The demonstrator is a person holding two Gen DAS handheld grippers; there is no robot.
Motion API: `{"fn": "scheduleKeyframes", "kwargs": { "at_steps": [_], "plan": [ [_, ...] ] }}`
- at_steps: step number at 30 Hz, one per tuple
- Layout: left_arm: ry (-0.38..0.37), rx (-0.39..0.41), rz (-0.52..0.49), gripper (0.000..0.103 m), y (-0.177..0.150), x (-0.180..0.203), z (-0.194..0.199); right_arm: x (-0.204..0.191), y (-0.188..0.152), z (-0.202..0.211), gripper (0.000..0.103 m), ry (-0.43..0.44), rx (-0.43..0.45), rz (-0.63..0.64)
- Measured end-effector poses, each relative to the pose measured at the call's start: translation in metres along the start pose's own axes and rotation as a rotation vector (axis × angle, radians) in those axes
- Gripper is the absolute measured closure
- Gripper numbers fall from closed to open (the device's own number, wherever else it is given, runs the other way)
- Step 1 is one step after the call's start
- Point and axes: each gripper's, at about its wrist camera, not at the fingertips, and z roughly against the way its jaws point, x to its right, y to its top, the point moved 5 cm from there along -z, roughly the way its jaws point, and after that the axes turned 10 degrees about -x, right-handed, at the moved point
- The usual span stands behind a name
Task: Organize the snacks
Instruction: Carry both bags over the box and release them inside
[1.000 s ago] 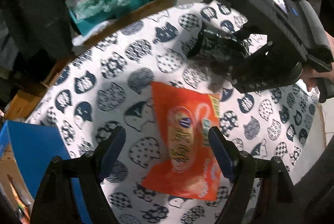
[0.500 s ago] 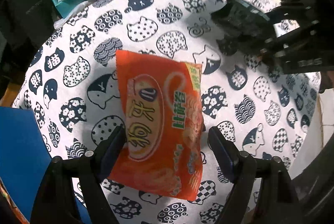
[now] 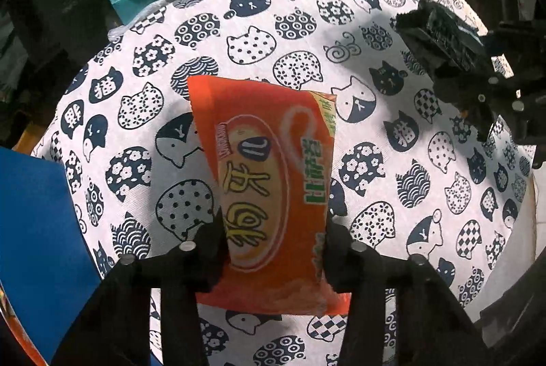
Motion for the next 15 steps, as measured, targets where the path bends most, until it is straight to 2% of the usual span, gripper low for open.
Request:
{"fn": "scheduleKeyframes", "kwargs": {
  "at_steps": [6,15],
  "plan": [
    [0.030,0.039,0.037,0.065,-0.012,-0.008,0.018,-0.011,-0.001,0.017,0.040,0.005,0.021,-0.009],
    [0.106,0.162,0.081,0.065,-0.026,-0.010,0.073,-0.026,0.001,0.040,0.040,0.006,0.084,0.015]
  ]
}}
